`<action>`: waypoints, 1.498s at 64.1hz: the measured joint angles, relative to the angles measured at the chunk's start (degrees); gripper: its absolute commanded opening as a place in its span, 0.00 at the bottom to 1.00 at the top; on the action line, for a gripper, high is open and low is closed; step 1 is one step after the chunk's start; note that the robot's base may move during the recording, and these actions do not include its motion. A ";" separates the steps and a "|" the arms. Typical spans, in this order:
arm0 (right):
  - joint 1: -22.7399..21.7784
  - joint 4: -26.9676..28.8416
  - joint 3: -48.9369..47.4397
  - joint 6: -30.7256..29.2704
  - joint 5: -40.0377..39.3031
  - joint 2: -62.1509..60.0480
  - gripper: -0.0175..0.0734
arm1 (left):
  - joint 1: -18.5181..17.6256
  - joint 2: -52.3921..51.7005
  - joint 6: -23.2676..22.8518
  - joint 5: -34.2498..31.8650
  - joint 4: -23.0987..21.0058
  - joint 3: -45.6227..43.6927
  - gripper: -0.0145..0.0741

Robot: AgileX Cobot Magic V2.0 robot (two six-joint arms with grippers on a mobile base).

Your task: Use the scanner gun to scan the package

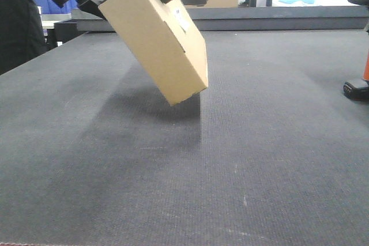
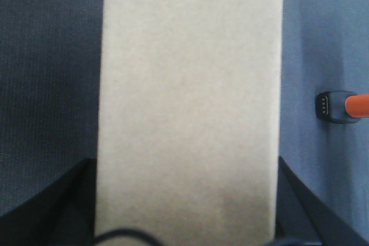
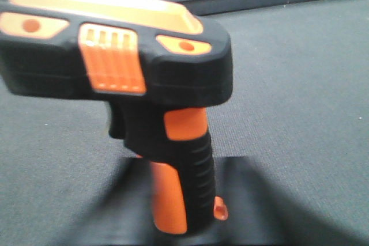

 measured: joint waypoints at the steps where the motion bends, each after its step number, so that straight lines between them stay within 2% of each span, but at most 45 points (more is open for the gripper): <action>1: 0.00 0.00 -0.18 0.01 0.10 0.13 0.74 | 0.00 0.00 0.00 0.05 0.00 0.00 0.04; 5: 0.00 0.00 -0.92 0.01 0.23 0.56 0.83 | 0.00 0.00 0.00 0.05 0.00 0.00 0.04; 26: 0.00 -0.10 -4.78 0.90 0.32 5.69 0.82 | 0.00 0.00 0.00 0.42 0.33 0.00 0.04; 40: 0.00 -2.24 -5.92 1.13 0.20 6.06 0.82 | 0.00 0.00 0.11 0.42 0.33 0.00 0.04; 79: 0.00 -2.55 -6.05 1.72 0.07 7.03 0.82 | 0.00 0.99 0.22 0.88 0.44 0.00 0.04; 96: 0.83 -2.28 -10.51 1.81 1.80 8.03 0.82 | 0.00 0.99 0.32 0.88 0.43 0.00 0.04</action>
